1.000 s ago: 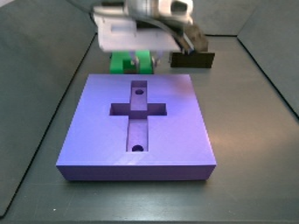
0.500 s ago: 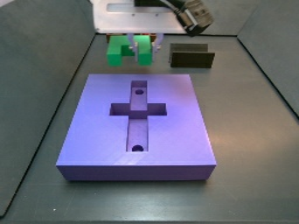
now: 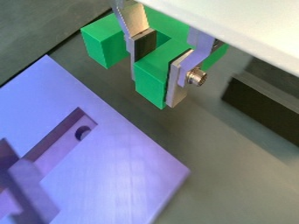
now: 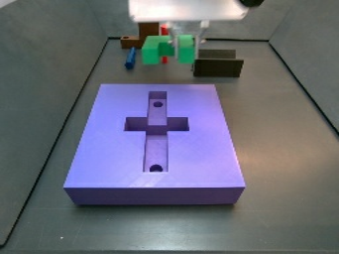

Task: Pick up the green object. Move up. Place the green object on the fixture. Regrasp the green object. Move to above the board. Insert the green object.
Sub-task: Place the green object on the fixture.

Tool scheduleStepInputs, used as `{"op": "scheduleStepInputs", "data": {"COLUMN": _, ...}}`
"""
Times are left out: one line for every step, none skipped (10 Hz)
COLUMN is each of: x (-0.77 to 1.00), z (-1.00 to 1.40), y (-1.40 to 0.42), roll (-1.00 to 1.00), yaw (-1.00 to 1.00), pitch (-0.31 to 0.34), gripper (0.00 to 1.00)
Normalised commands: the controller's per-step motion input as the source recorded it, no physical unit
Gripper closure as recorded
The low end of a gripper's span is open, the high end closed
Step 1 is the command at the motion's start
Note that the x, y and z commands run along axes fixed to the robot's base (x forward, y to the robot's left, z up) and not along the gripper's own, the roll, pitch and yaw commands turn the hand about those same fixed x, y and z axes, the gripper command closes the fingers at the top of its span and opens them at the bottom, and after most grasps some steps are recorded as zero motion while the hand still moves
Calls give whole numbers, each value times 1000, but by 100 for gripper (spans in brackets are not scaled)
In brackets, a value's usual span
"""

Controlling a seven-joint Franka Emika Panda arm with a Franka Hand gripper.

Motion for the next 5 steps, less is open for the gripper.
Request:
{"op": "scheduleStepInputs", "data": {"x": 894, "z": 406, "y": 0, "roll": -929, "yaw": -251, "pitch": 0, "gripper": 100}}
{"op": "scheduleStepInputs", "data": {"x": 923, "z": 314, "y": 0, "roll": -894, "yaw": -243, "pitch": 0, "gripper": 100}}
{"op": "scheduleStepInputs", "data": {"x": 926, "z": 274, "y": 0, "roll": -894, "yaw": -237, "pitch": 0, "gripper": 100}}
{"op": "scheduleStepInputs", "data": {"x": 940, "z": 74, "y": 0, "roll": -897, "yaw": -217, "pitch": 0, "gripper": 100}}
{"op": "scheduleStepInputs", "data": {"x": 949, "z": 83, "y": 0, "roll": -874, "yaw": -197, "pitch": -20, "gripper": 100}}
